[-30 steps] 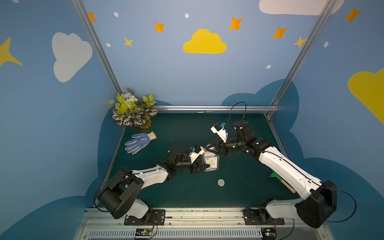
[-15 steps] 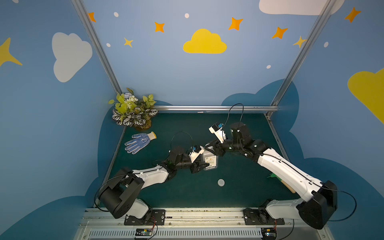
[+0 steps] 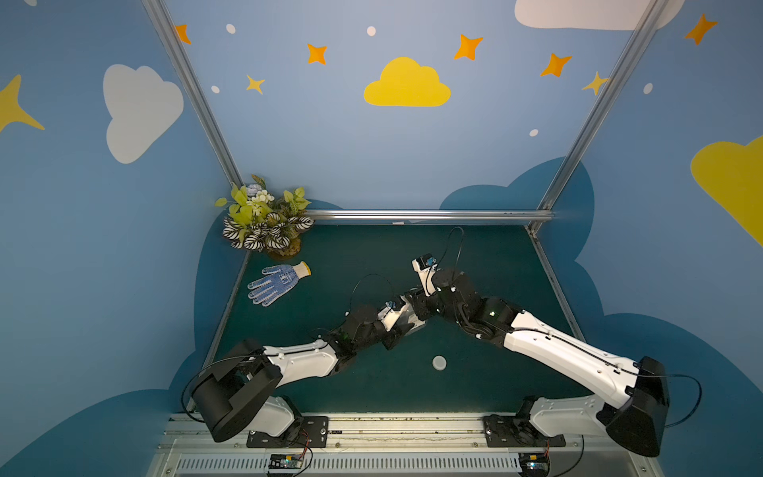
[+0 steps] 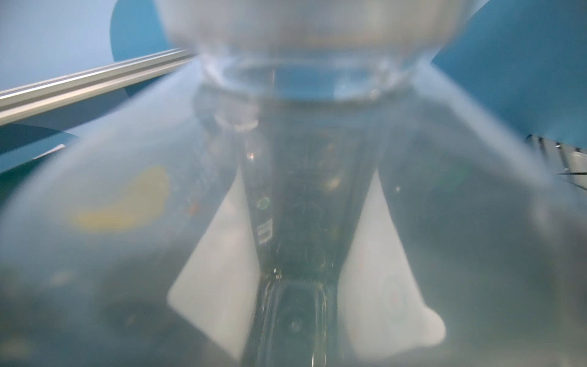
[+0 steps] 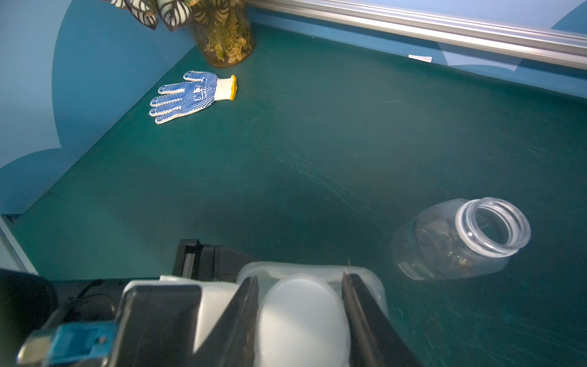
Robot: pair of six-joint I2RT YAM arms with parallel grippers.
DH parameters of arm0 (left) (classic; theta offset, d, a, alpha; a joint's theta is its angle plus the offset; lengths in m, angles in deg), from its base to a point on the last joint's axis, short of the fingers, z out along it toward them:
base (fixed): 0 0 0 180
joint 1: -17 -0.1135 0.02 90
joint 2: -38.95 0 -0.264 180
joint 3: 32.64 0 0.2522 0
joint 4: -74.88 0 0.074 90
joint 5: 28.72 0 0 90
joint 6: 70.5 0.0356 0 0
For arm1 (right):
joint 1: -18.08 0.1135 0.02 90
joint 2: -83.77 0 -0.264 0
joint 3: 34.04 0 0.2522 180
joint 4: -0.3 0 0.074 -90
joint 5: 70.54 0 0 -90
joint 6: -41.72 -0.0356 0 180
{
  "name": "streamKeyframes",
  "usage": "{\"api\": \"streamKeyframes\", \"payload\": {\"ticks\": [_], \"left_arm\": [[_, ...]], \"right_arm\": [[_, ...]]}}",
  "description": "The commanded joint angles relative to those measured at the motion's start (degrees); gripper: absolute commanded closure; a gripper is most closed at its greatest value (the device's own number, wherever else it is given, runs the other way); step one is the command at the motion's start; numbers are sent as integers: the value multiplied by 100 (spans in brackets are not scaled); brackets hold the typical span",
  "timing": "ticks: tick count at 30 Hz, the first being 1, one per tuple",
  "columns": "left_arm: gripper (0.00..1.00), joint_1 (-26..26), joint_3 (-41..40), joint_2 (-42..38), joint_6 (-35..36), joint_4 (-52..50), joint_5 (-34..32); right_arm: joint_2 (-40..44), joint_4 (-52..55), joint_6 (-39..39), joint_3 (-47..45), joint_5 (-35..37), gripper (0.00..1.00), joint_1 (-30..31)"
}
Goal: Screw on the bottle caps
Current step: Screw the bottle cap onto the plastic bottle.
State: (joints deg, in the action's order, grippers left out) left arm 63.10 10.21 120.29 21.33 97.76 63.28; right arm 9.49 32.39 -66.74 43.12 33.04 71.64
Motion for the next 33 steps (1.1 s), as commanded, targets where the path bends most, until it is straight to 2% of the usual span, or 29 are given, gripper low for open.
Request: {"api": "streamKeyframes", "payload": {"ticks": [1,3,5,6,7,12,19,24,33], "left_arm": [[98,52,-22,-330,103,423,-1118],[98,56,-78,-360,99,423,-1382],[98,56,-108,-318,90,423,-1716],[98,47,-112,-251,70,429,-1927],[98,37,-122,-190,109,459,-2067],[98,-214,-242,194,122,884,-2637],[98,-853,-258,849,30,1466,-2933],[98,-1120,-177,1337,-80,1853,-2968],[98,-1226,478,1864,-689,1130,-3254]], "right_arm": [[224,82,-385,-10,902,48,-36],[440,142,-276,20,1025,26,-85],[678,68,-70,-16,891,9,-188],[826,38,10,-30,736,3,-262],[941,57,52,-29,617,2,-320],[1642,408,106,-137,244,2,-632],[2675,647,137,-796,232,2,-1014],[3031,707,184,-1115,224,2,-1171],[3230,525,141,-1489,207,2,-1278]]}}
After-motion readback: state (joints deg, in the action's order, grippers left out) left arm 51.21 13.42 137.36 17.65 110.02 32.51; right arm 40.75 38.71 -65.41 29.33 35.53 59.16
